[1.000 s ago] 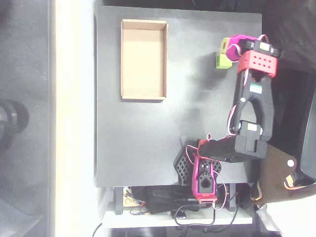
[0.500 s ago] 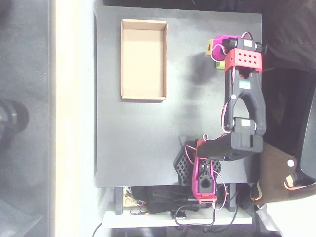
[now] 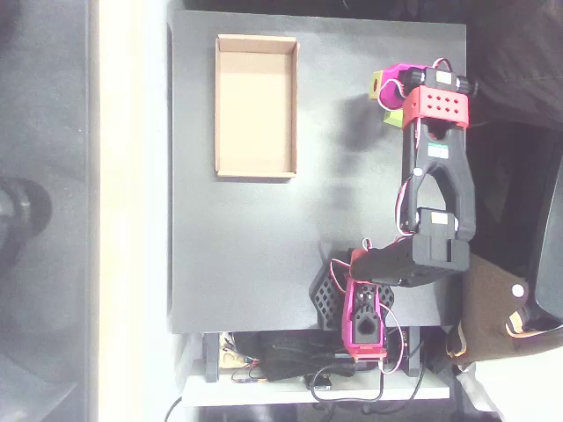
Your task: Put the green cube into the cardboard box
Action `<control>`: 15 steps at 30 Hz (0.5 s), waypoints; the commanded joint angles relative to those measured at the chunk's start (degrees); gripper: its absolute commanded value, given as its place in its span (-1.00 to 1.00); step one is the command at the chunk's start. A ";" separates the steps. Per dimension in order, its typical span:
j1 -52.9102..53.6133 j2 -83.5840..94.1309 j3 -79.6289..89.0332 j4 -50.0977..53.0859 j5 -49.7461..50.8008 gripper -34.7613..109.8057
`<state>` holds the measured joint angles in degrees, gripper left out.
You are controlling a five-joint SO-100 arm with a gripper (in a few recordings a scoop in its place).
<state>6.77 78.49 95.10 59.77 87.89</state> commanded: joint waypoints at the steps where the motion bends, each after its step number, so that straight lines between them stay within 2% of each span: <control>1: 2.46 3.16 0.18 0.97 0.97 0.00; 15: 3.08 0.79 1.05 0.97 1.05 -0.01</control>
<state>9.40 78.49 95.10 59.77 87.89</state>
